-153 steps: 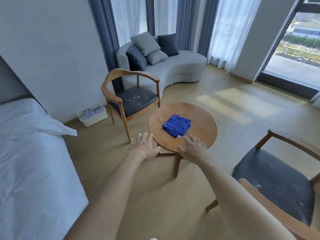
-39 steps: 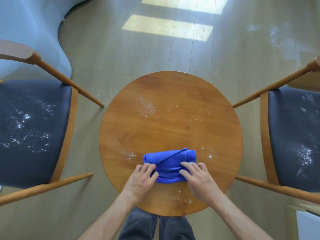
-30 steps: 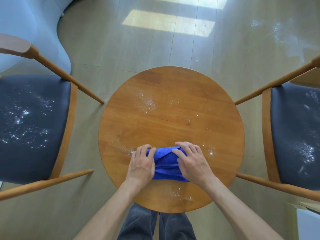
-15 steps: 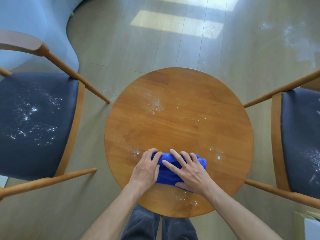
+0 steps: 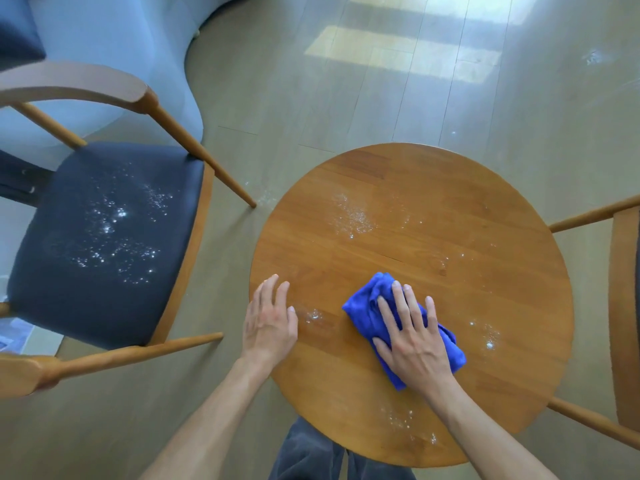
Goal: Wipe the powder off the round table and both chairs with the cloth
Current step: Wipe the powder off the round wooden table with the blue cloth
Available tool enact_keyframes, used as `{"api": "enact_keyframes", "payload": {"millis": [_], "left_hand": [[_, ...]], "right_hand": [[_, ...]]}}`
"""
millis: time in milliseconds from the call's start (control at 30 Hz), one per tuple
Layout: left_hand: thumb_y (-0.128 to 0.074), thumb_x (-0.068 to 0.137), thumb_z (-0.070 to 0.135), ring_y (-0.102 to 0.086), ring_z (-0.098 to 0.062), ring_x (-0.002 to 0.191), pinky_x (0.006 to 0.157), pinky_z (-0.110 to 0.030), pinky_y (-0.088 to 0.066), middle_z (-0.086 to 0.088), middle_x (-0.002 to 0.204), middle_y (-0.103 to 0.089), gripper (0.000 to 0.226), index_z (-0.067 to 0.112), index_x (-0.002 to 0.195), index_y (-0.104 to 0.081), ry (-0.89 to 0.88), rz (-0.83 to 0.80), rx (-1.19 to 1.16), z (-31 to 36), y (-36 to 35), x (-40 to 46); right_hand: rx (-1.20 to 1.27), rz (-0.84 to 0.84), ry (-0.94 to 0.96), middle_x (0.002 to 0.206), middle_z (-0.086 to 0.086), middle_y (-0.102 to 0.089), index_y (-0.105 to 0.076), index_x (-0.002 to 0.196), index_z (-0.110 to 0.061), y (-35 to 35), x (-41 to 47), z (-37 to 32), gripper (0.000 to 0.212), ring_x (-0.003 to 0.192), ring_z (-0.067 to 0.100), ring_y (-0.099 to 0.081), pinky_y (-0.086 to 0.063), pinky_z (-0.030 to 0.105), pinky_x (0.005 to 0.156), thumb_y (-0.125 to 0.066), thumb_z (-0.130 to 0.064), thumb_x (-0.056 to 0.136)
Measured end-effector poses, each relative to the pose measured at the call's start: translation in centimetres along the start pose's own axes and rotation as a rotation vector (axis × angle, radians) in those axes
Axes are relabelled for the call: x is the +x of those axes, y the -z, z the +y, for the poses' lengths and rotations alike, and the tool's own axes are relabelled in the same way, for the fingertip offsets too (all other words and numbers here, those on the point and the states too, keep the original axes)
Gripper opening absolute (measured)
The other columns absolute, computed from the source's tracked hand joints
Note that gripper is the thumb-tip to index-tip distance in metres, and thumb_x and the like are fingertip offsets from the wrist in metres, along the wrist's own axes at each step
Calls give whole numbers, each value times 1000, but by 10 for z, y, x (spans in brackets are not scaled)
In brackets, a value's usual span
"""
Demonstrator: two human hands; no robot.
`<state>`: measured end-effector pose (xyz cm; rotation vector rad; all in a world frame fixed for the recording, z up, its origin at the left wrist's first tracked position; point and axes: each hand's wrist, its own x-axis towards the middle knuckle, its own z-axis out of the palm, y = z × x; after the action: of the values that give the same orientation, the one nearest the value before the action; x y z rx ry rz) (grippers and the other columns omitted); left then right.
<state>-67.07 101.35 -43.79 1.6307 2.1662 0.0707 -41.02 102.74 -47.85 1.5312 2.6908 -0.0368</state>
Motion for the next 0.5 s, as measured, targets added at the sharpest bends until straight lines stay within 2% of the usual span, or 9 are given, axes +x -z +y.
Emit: {"api": "enact_keyframes", "payload": {"millis": [100,200,367,500], "left_hand": [[-44,96,27,-14,-24,146,116,-38,-19,-8,157,-17,55,12,147,-29,22,-61,65,-16,4,7],[-38,98,32,-1,-22,147,120,-37,-11,-6,160,-4,60,17,151,-15,-9,-97,105,-24,5,26],[-34,100,28,6,-19,147,119,-34,-7,-2,160,2,56,22,152,-14,-114,-107,89,-13,11,71],[-33,100,32,8,-20,147,119,-36,0,-2,160,6,59,24,152,-8,-194,-114,163,2,4,92]], "right_hand": [[43,47,52,154,25,-24,-46,142,-9,-6,1,1,66,142,38,-28,-29,61,109,-49,-44,86],[45,67,132,154,25,-26,-48,142,-17,-11,-5,6,68,143,37,-27,-30,62,107,-53,-50,83],[18,87,141,152,24,-31,-50,140,-20,-17,-3,4,70,142,36,-29,-31,62,106,-58,-53,79],[-7,115,143,152,24,-32,-47,142,-21,-24,7,1,70,141,35,-30,-32,62,105,-59,-51,81]]}}
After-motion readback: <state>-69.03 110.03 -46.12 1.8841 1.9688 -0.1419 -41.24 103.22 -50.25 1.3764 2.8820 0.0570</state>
